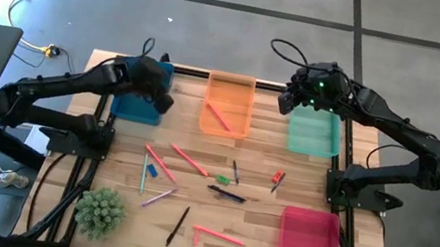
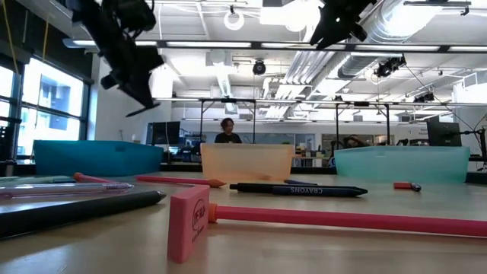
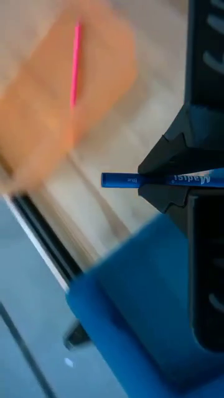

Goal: Sort crayons/erasers/pens/pencils in bins
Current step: Put the blue crayon into the blue bin, then put the green eraser into the green bin

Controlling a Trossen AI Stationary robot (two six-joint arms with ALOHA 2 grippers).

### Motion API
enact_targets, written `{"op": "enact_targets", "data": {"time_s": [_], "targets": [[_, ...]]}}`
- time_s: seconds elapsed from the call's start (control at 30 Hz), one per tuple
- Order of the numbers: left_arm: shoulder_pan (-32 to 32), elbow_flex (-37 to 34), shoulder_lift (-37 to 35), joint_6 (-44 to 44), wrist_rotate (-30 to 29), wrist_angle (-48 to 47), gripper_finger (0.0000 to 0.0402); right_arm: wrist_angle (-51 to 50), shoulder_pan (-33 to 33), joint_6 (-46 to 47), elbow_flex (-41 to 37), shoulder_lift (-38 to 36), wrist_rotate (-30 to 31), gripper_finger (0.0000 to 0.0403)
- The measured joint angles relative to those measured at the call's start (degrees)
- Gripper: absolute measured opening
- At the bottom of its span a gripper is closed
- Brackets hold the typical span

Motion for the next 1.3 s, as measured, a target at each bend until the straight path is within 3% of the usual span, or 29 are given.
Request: {"op": "enact_targets", "data": {"time_s": [0.37, 0.57, 0.9, 1.3], "targets": [[11.4, -0.1, 10.1, 3.3, 0.4, -0.3, 0.0003, 0.0, 0.0, 1.4, 0.0, 0.0, 1.5, 0.0121], [13.0, -0.1, 15.8, 2.3, 0.2, -0.4, 0.0003, -0.2, 0.0, 2.6, 0.0, 0.0, 1.4, 0.0121], [14.9, 0.0, 17.9, 3.3, -1.3, 0.4, 0.0005, -2.5, 3.8, 7.4, -0.4, 0.1, 1.3, 0.0121], [14.9, 0.0, 17.9, 3.7, -0.4, 0.4, 0.0064, -4.1, 13.9, 13.1, -0.4, 1.9, 1.4, 0.0121]]}}
